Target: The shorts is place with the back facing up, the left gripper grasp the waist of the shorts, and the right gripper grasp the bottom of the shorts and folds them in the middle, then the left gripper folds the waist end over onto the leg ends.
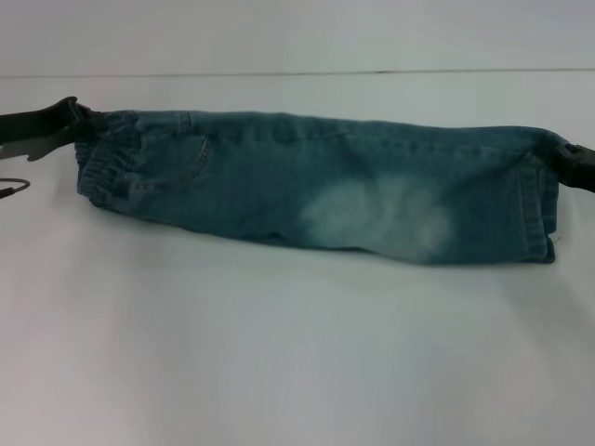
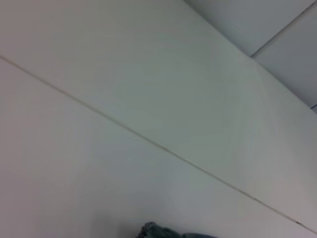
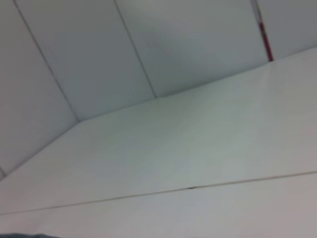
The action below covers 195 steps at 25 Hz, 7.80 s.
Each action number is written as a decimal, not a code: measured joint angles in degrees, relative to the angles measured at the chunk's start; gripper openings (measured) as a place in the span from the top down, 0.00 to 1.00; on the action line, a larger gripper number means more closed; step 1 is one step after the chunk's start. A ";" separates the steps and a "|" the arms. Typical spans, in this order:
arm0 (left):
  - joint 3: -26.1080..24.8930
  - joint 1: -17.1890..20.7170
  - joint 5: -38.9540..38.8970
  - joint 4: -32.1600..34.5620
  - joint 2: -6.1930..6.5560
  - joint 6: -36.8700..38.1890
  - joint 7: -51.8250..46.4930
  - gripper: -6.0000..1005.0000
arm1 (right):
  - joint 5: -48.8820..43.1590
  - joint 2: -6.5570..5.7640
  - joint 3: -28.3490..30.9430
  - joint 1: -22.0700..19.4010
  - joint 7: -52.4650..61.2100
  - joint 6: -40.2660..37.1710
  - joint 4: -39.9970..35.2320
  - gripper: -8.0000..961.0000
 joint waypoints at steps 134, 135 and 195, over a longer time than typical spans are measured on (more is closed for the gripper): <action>18.13 -0.84 13.91 2.49 -0.41 -2.50 25.74 0.52 | -19.12 0.19 -10.99 3.30 8.90 -28.81 -8.20 0.02; 18.10 -0.84 13.91 2.75 -0.45 -2.23 25.74 0.54 | -19.12 0.19 -10.99 3.35 8.90 -28.79 -8.20 0.02; 21.83 -19.65 14.22 31.56 -0.59 39.79 15.86 0.81 | 19.13 3.79 3.41 27.86 -55.70 19.96 41.45 0.96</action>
